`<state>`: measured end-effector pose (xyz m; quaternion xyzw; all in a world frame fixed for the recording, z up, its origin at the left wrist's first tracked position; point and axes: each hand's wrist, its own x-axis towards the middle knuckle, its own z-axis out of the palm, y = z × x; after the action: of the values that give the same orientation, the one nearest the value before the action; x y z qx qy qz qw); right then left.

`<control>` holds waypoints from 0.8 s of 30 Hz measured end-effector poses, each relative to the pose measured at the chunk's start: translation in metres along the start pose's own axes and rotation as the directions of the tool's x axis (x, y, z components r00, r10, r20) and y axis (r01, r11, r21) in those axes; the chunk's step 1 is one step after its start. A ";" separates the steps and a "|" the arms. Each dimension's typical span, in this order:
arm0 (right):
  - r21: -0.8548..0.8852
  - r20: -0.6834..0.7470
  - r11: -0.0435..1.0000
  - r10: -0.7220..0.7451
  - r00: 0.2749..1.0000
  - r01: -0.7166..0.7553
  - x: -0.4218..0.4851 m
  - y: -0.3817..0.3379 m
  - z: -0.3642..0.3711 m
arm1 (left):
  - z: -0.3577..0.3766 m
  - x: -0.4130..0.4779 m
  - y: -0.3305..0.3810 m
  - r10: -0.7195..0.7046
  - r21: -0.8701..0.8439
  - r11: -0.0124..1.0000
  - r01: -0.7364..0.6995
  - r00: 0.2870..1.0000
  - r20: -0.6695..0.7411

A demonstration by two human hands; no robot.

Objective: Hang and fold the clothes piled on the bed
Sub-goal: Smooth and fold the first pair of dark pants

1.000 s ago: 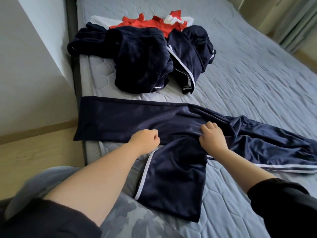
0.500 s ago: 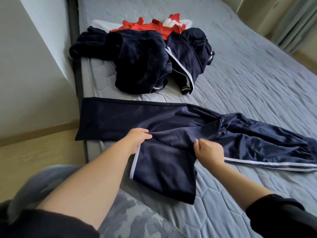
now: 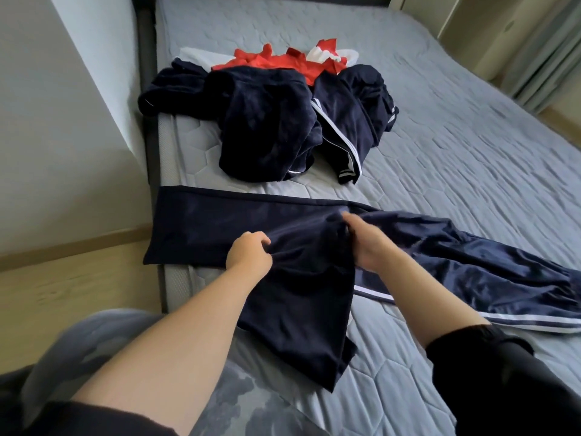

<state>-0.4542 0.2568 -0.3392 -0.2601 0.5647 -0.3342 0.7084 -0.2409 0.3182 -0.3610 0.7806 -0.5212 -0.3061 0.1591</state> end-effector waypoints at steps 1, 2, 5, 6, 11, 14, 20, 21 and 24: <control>0.029 0.055 1.000 0.001 0.998 -0.003 0.001 -0.008 0.009 | -0.001 -0.004 0.005 0.074 0.024 0.997 -0.073 0.995 -0.063; 0.038 0.103 0.999 0.002 0.995 -0.006 0.003 -0.014 0.017 | -0.001 -0.008 0.011 0.152 0.027 0.988 -0.150 0.979 -0.133; -0.047 0.143 0.999 0.009 0.990 -0.003 0.011 -0.018 0.032 | -0.002 -0.023 0.023 0.368 0.006 0.924 -0.381 0.889 -0.271; -0.101 0.141 0.995 0.020 0.990 -0.006 0.014 -0.017 0.034 | 0.000 -0.026 0.025 0.469 0.036 0.878 -0.477 0.845 -0.258; -0.279 0.013 0.959 0.046 0.999 -0.041 0.018 -0.007 0.033 | 0.018 -0.039 0.034 0.800 0.426 0.281 -0.860 0.455 0.392; -0.297 -0.003 0.954 0.040 0.999 -0.039 0.022 -0.002 0.024 | 0.041 -0.052 0.040 0.742 0.432 0.031 -0.901 0.310 0.594; -0.314 -0.040 0.946 0.078 0.996 -0.086 0.036 0.010 0.010 | 0.042 -0.048 0.036 0.567 0.523 -0.040 -0.851 0.412 0.713; -0.335 -0.050 0.938 0.075 0.996 -0.087 0.038 0.013 0.010 | 0.037 -0.045 0.035 0.580 0.526 0.023 -0.850 0.440 0.686; -0.408 -0.094 0.910 0.038 0.995 -0.074 0.039 0.021 0.009 | 0.012 -0.027 0.028 0.616 0.288 0.603 -0.743 0.664 0.424</control>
<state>-0.4367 0.2399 -0.3771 -0.3727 0.6587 -0.1982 0.6229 -0.2762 0.3318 -0.3460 0.4821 -0.8522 -0.2031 0.0088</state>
